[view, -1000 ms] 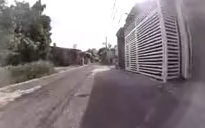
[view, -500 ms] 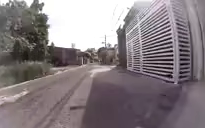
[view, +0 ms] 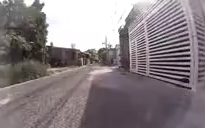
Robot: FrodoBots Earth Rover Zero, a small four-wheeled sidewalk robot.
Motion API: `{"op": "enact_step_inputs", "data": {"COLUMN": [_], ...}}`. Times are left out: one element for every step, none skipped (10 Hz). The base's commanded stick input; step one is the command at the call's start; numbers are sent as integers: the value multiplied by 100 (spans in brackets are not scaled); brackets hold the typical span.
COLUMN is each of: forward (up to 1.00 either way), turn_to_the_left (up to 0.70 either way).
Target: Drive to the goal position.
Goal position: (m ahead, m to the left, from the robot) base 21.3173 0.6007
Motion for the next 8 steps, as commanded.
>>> {"op": "enact_step_inputs", "data": {"forward": [100, 100, 94, 85, 85, 85, 85, 85], "turn_to_the_left": [0, 0, 0, 0, 0, 0, 0, 0]}}
